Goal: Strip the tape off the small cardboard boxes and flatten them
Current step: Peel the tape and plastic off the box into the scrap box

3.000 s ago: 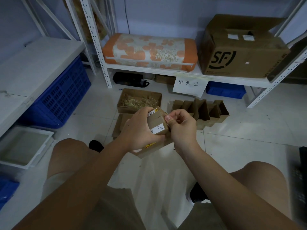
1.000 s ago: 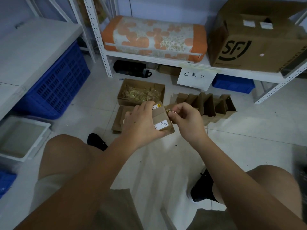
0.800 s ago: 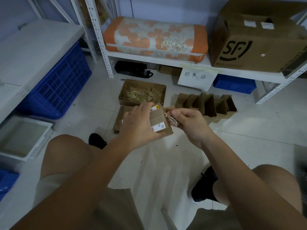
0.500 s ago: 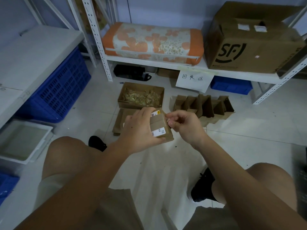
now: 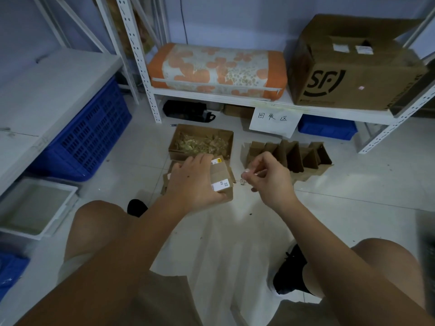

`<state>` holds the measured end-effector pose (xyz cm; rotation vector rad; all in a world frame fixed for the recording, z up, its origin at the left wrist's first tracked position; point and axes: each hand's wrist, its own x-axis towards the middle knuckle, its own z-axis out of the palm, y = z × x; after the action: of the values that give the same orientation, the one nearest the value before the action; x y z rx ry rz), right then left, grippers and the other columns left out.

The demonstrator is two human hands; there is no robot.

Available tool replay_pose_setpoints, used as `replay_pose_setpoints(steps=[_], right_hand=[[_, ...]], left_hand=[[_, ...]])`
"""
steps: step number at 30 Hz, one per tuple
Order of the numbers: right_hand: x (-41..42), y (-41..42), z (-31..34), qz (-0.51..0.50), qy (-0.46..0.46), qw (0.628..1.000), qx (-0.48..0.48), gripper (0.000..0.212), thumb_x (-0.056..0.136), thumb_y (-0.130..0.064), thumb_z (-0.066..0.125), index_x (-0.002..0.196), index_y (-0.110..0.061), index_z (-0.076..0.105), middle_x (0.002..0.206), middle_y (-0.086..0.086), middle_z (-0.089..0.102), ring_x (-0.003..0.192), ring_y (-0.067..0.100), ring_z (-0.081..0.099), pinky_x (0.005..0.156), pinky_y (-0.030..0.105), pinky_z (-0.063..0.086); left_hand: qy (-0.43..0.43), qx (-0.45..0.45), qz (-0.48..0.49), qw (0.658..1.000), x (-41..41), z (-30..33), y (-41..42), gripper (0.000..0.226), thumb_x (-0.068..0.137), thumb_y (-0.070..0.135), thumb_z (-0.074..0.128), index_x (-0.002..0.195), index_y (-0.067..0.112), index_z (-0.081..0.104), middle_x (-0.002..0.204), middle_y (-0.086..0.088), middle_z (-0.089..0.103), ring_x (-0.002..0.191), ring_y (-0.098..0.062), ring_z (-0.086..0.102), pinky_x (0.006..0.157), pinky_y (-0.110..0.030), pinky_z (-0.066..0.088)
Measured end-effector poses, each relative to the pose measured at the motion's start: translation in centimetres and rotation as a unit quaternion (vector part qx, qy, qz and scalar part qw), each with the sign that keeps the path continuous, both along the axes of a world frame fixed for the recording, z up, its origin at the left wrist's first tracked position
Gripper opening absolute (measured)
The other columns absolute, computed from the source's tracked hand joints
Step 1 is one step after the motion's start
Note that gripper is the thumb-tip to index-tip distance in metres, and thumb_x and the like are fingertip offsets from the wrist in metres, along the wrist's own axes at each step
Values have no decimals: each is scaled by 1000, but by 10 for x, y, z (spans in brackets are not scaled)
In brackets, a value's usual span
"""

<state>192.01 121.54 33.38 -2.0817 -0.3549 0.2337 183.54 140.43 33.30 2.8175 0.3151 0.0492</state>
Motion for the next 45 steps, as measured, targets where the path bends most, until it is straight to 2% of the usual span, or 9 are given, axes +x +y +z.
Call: replay_pose_setpoints(steps=[7, 12, 18, 21, 27, 33, 36, 39, 45], right_hand=[[59, 10, -26, -69, 130, 987, 69, 21, 81, -14, 84, 100, -13, 76, 101, 3, 75, 92, 15, 73, 88, 34, 61], [106, 32, -51, -88, 251, 954, 141, 38, 85, 6, 75, 120, -4, 66, 112, 13, 69, 98, 25, 71, 82, 32, 62], [176, 76, -109, -80, 304, 944, 98, 24, 95, 1, 66, 118, 5, 61, 102, 21, 67, 80, 23, 67, 84, 42, 61], [218, 102, -151, -82, 286, 954, 28, 34, 82, 5, 78, 113, 2, 66, 108, 14, 68, 91, 23, 70, 75, 29, 63], [293, 167, -233, -77, 225, 962, -131, 24, 82, -9, 82, 94, -20, 65, 99, 4, 67, 86, 16, 67, 75, 27, 60], [357, 227, -285, -46, 186, 974, -118, 19, 86, -29, 79, 100, -25, 66, 101, -3, 69, 91, 13, 68, 83, 30, 59], [379, 245, -298, -4, 179, 975, -135, 5, 97, -25, 67, 101, -26, 68, 104, -8, 70, 91, 8, 65, 74, 18, 52], [387, 242, -309, 5, 168, 973, -160, 16, 101, -22, 61, 116, -21, 67, 112, -5, 65, 91, 10, 63, 67, 18, 52], [349, 214, -285, 139, 82, 968, -192, 35, 101, -36, 59, 133, -22, 65, 130, 2, 66, 116, 18, 62, 103, 36, 51]], left_hand=[[24, 5, 0, 1000, 31, -12, 30, 97, 68, 73, 76, 143, 25, 38, 136, 5, 50, 121, -22, 49, 102, -46, 39], [28, 13, -21, 999, 82, -32, 59, 93, 69, 70, 78, 141, 24, 41, 134, 5, 52, 117, -22, 51, 100, -45, 39], [63, 2, -38, 997, 144, -83, 92, 90, 67, 79, 67, 136, 30, 41, 125, 10, 51, 115, -17, 49, 101, -44, 39], [91, -10, -42, 995, 177, -118, 112, 91, 68, 80, 67, 138, 30, 39, 128, 9, 50, 119, -19, 50, 101, -44, 41], [130, -30, -58, 989, 230, -187, 143, 95, 73, 81, 65, 147, 29, 32, 138, 8, 47, 124, -18, 47, 106, -44, 36], [122, -47, -73, 989, 254, -247, 158, 92, 73, 80, 67, 144, 34, 30, 135, 15, 45, 123, -12, 46, 104, -39, 36], [129, -53, -78, 987, 262, -272, 161, 92, 73, 75, 69, 145, 34, 28, 136, 15, 43, 126, -12, 44, 108, -39, 35], [128, -63, -78, 987, 265, -285, 160, 93, 74, 74, 71, 146, 35, 27, 136, 15, 44, 126, -12, 44, 110, -39, 36], [138, -28, -85, 986, 264, -274, 157, 91, 76, 75, 67, 146, 31, 30, 138, 10, 44, 127, -16, 45, 109, -42, 37]])
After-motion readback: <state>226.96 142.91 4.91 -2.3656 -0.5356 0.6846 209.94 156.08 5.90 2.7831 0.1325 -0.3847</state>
